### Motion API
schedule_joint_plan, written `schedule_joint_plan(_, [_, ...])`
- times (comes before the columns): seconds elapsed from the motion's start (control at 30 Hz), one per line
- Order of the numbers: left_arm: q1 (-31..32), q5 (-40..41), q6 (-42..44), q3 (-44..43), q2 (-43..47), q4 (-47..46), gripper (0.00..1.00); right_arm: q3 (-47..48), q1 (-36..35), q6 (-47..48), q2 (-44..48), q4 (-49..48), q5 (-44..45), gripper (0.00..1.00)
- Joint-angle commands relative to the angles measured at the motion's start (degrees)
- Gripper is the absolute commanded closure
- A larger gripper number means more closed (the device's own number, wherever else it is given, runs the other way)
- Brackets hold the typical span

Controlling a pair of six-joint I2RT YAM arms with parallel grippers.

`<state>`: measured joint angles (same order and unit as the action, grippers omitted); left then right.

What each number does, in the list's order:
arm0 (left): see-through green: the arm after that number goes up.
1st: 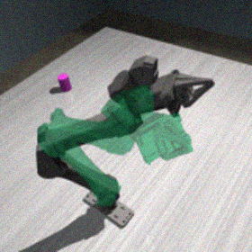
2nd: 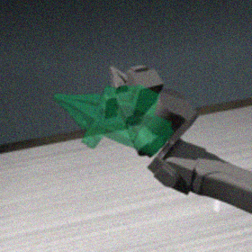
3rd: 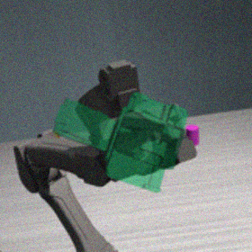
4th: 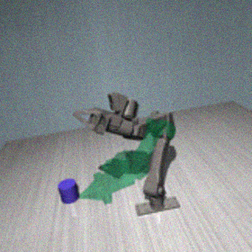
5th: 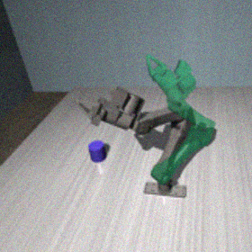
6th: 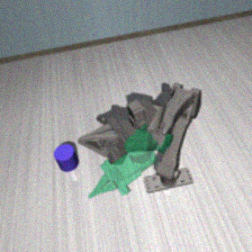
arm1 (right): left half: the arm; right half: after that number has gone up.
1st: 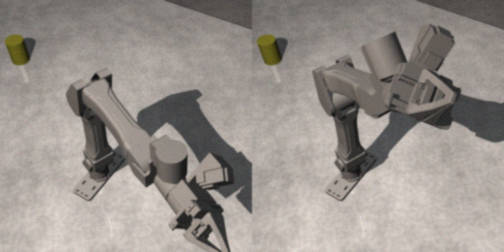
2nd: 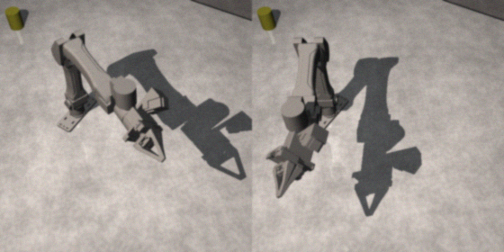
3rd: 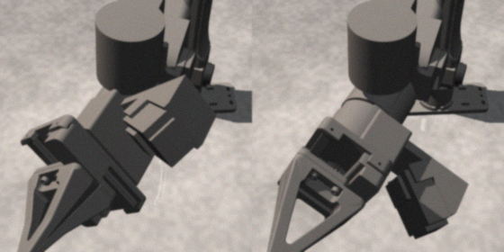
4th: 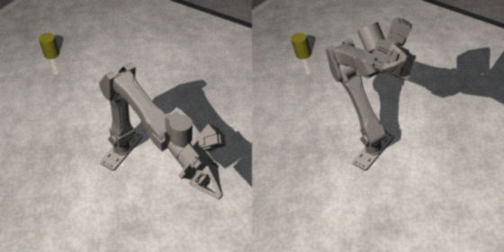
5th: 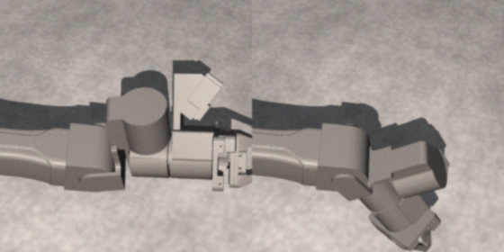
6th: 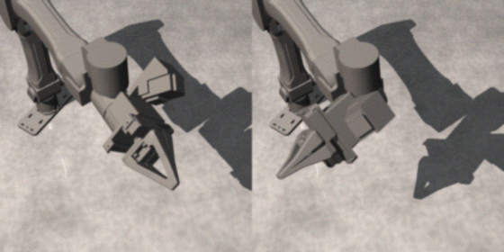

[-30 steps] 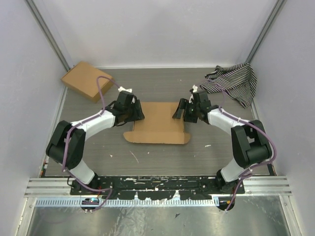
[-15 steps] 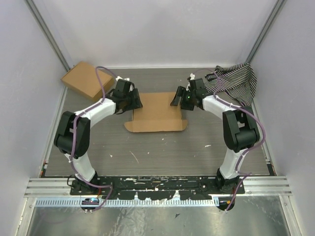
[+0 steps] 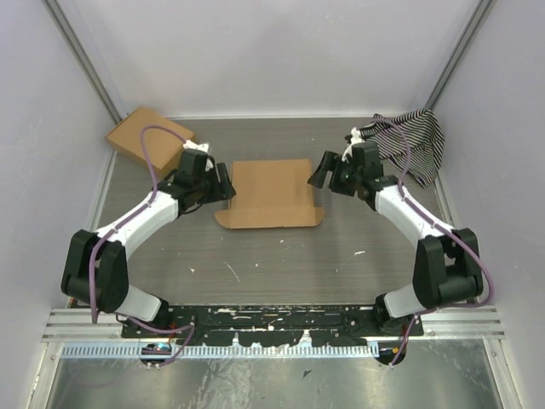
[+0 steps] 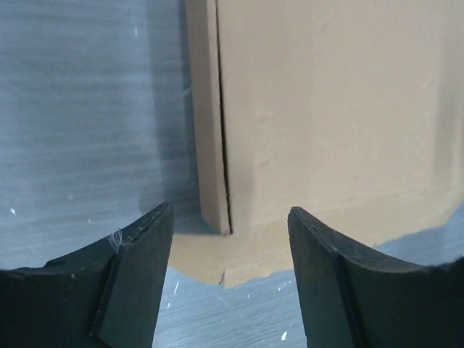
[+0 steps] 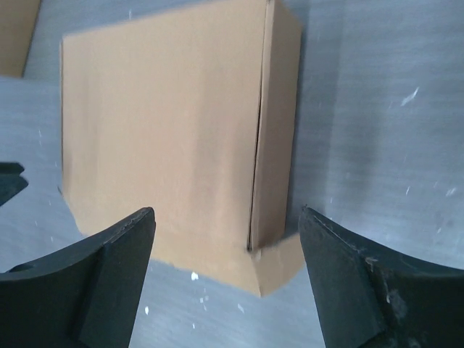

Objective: Fold the paper box

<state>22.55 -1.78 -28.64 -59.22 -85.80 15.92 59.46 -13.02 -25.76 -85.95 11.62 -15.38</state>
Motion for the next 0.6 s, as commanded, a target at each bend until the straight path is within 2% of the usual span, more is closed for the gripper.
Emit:
schedule_joint_plan(0.0, [-0.13, -3.29, -2.85, 9.24, 4.14, -6.08, 0.3, -8.9, -1.94, 1.46, 5.22, -3.78, -3.22, 0.15])
schedule_joint_plan(0.2, [0.04, -4.87, -4.63, 14.56, 6.65, -8.82, 0.32, -14.25, -5.72, 2.85, 8.96, -4.01, 1.18, 0.15])
schedule_joint_plan(0.57, [1.06, -4.87, -6.29, 16.33, 7.19, -10.26, 0.32, -15.61, -8.14, 4.25, 7.59, -4.52, 5.32, 0.17])
